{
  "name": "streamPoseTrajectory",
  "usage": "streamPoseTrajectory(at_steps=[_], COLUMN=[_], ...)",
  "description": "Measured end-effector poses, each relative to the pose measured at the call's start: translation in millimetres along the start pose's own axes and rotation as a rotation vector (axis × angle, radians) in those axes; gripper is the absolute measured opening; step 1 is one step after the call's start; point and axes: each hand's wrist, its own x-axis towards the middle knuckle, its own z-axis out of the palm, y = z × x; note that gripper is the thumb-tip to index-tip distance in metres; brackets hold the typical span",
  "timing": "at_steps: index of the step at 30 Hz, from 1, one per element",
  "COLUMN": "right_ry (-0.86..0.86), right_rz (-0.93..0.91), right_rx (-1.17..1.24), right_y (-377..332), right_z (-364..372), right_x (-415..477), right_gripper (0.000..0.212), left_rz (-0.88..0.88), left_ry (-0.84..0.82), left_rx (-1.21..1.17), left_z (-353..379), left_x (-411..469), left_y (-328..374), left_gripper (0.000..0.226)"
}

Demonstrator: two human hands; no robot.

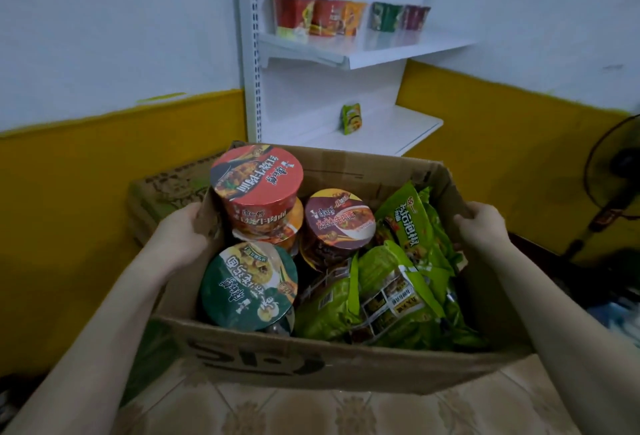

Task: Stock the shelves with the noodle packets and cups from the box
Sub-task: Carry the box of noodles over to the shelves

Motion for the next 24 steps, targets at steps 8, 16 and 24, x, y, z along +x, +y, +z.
streamPoseTrajectory(at_steps=[8, 16, 24], right_ry=[0.072, 0.168, 0.155], right_rz=[0.124, 0.244, 0.239], right_rx=[0.007, 0.048, 0.018], right_y=[62.6, 111.2, 165.6], right_z=[-22.3, -50.8, -81.4], right_x=[101.3, 197.7, 329.8], right_gripper=[0.029, 0.025, 0.022], left_rz=[0.066, 0.174, 0.156], left_ry=[-0.111, -0.215, -0.255], left_rx=[0.016, 0.028, 0.068], left_z=[100.6, 191.0, 296.8], left_x=[84.6, 174.6, 246.3], left_y=[77.2, 160.3, 238.5], left_gripper=[0.052, 0.037, 0.035])
